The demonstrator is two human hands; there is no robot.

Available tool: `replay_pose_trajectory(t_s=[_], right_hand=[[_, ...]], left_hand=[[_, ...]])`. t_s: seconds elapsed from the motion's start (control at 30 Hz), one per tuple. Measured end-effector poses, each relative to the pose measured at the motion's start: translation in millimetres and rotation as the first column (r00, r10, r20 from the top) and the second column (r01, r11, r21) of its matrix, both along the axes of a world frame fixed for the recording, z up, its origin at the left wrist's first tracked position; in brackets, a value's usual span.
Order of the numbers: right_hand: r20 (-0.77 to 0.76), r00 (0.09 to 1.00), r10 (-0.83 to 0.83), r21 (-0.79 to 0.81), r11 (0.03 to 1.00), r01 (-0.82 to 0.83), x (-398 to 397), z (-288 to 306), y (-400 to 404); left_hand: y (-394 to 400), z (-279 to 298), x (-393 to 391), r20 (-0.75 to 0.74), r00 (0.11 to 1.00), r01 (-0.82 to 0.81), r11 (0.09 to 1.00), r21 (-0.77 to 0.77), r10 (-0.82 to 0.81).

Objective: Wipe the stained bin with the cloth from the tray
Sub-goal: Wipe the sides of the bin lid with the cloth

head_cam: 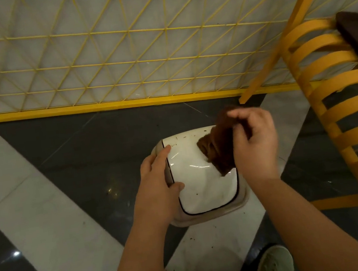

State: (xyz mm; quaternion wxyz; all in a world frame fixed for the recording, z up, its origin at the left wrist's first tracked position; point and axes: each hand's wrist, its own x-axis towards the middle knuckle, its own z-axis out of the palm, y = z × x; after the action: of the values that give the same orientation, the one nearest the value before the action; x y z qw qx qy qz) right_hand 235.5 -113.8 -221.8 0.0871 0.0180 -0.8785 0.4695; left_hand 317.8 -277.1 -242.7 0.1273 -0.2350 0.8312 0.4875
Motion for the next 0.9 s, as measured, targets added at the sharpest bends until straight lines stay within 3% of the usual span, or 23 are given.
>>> replay_pose_trajectory(t_s=[0.07, 0.23, 0.37, 0.53, 0.67, 0.77, 0.9], right_hand=[[-0.011, 0.992, 0.122, 0.263, 0.958, -0.115, 4, -19, 8], [0.08, 0.908, 0.411, 0.452, 0.797, -0.4, 18, -26, 30], [0.114, 0.879, 0.462, 0.519, 0.727, -0.45, 11, -22, 31], [0.041, 0.937, 0.348, 0.508, 0.8, -0.319, 22, -23, -18], [-0.002, 0.835, 0.55, 0.518, 0.715, -0.469, 39, -28, -56], [0.097, 0.876, 0.473, 0.42, 0.778, -0.467, 23, -22, -28], [0.131, 0.987, 0.096, 0.377, 0.916, -0.139, -4, -16, 5]], left_hand=[[-2, -2, 0, 0.007, 1.0, 0.006, 1.0, 0.001, -0.006], [-5, -4, -1, 0.019, 1.0, 0.017, 1.0, 0.013, -0.017], [-6, -4, -2, 0.015, 0.999, 0.029, 1.0, -0.009, -0.029], [-3, -6, -2, -0.037, 0.999, 0.002, 0.999, -0.039, -0.003], [-3, -7, 0, -0.129, 0.991, -0.027, 0.999, -0.035, 0.022], [-5, -6, 0, -0.066, 0.998, 0.009, 0.999, -0.043, -0.012], [-1, -2, -3, -0.017, 1.0, 0.0, 0.999, -0.034, -0.001]])
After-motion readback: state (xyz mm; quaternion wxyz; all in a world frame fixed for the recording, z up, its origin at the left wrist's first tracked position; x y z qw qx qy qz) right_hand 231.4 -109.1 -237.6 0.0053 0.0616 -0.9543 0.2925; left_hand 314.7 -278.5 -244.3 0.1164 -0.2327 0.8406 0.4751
